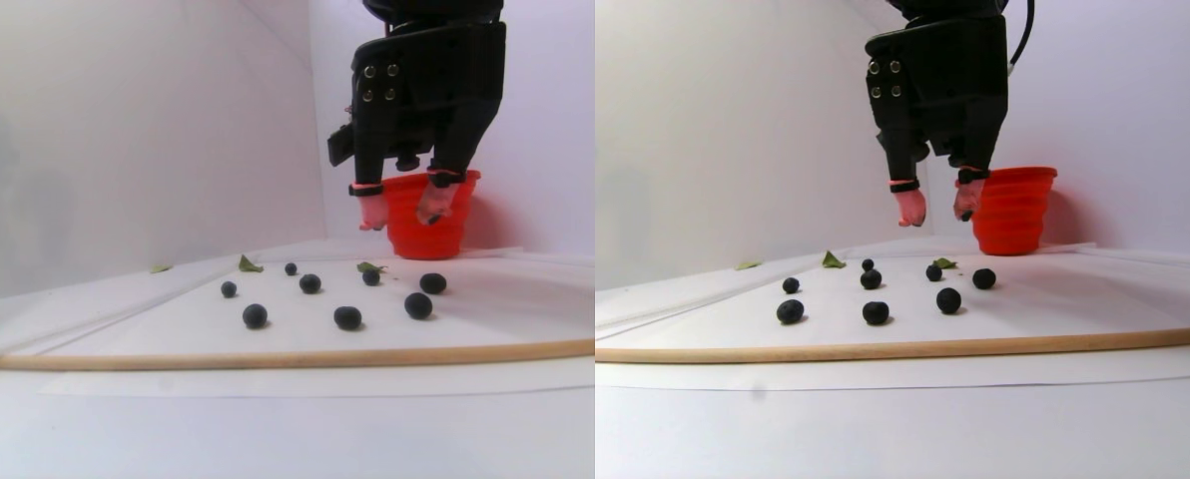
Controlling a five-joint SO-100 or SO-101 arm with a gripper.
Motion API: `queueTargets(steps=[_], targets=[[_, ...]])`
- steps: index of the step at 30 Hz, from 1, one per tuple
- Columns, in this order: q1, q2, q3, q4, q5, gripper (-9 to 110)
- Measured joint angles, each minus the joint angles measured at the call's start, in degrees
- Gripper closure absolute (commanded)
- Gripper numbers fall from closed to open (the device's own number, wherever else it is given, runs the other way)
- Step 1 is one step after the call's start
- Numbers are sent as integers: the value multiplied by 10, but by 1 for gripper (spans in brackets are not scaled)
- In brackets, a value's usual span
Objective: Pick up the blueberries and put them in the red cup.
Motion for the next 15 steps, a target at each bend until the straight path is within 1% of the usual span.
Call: queueTargets(steps=[15], targets=[[7,-76,0,-57,-2,84]])
